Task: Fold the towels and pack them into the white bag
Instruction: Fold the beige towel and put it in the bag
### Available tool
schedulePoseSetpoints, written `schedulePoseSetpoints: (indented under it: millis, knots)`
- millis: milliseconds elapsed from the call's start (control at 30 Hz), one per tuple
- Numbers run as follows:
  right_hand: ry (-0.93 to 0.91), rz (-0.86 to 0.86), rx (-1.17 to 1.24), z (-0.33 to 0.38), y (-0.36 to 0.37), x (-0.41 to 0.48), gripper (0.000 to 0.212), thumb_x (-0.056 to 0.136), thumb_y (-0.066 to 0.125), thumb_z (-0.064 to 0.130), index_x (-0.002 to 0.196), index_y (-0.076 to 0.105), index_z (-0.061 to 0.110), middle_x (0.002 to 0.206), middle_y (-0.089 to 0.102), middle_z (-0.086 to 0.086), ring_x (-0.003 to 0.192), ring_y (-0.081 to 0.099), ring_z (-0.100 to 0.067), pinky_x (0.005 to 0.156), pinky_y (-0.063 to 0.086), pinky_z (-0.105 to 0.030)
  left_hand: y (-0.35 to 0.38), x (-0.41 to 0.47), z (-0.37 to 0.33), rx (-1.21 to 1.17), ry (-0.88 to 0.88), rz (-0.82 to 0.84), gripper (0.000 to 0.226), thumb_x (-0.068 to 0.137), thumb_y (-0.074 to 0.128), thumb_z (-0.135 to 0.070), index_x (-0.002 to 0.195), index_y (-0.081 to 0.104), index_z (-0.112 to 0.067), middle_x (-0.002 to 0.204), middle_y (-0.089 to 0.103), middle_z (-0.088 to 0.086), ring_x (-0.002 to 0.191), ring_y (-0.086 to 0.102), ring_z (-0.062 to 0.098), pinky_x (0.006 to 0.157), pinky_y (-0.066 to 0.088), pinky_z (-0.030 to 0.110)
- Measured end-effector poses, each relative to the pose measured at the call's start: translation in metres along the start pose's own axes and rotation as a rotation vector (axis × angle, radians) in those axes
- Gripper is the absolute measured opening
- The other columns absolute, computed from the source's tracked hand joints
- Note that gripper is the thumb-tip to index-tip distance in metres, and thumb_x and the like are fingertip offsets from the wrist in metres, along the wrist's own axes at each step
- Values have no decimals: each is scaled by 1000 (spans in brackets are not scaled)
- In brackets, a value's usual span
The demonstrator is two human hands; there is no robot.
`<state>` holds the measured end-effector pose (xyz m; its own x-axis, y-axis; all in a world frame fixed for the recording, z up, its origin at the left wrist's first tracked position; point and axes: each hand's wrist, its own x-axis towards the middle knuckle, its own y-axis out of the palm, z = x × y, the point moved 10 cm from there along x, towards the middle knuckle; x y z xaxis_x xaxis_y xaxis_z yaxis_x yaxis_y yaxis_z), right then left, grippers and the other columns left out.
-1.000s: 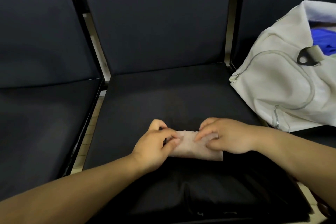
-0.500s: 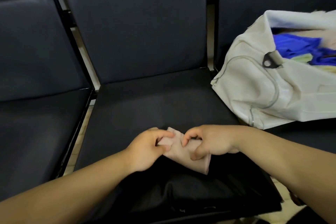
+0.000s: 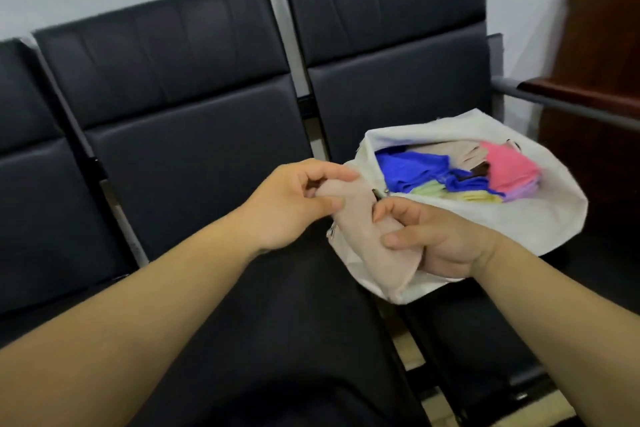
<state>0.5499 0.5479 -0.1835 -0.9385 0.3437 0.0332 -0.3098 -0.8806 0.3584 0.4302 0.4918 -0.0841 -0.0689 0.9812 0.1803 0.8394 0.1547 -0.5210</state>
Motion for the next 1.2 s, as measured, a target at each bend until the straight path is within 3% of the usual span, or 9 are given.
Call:
schedulePoseSetpoints:
  millis: [133,267,400,533,700,800,900,1100,1200]
  knots:
    - [-14,-180,-100,37,-56,-30,51,56,99,25,98,70,25,113,66,-6,98,64,-23,78,51,-37,32,64,-25,18,56,6,47,88,73,-2,99,76,-47,117,72,-13,110,68,12,101,54,41]
    - [-39,-465,-276,79,-122,-60,26,83,77,7,101,70,24,117,69,-10,103,66,-32,81,51,-46,62,123,-38,74,104,-20,39,88,75,-8,101,75,-45,111,68,-9,100,66,10,94,57,40]
    - [-125,-647,-459,117,-169,-74,35,91,70,5,106,72,37,117,68,-1,104,69,-30,75,60,-44,77,181,-41,114,142,-40,37,89,72,-7,109,73,-38,100,64,-4,80,61,12,83,58,43]
    - [-206,-813,-639,143,-212,-81,49,91,71,10,122,65,48,126,60,8,106,64,-17,82,59,-34,86,224,-27,423,199,7,42,95,67,-17,129,63,-41,109,59,-10,91,60,6,90,49,27]
    - [-378,-1065,-599,163,-267,-103,53,93,69,9,132,59,42,130,54,14,103,57,2,80,47,-17,118,264,1,792,231,197,29,99,60,-40,126,63,-49,132,44,-13,125,39,14,106,35,35]
    - [-394,-1085,-541,153,-290,-96,52,91,71,13,127,61,50,132,56,13,109,60,-6,90,55,-31,139,289,11,944,223,333,26,100,57,-43,123,64,-53,138,42,-14,126,36,16,106,33,38]
    - [-340,-1002,-594,138,-303,-79,52,90,73,15,127,62,50,129,60,13,112,62,-12,98,55,-41,151,309,14,966,217,439,35,100,60,-29,130,64,-46,115,46,-11,109,49,15,94,40,30]
    - [-106,-817,-1046,125,-298,-53,47,95,68,31,137,56,49,133,52,29,120,53,2,107,41,-23,152,330,0,952,295,368,48,101,51,-14,138,58,-44,105,51,-4,98,56,19,90,47,36]
    - [16,-735,-1326,127,-287,-43,41,101,56,43,142,53,45,131,52,20,122,49,-3,105,34,-18,147,345,-8,927,299,290,43,102,50,-15,140,58,-36,110,52,-2,100,57,21,96,47,40]
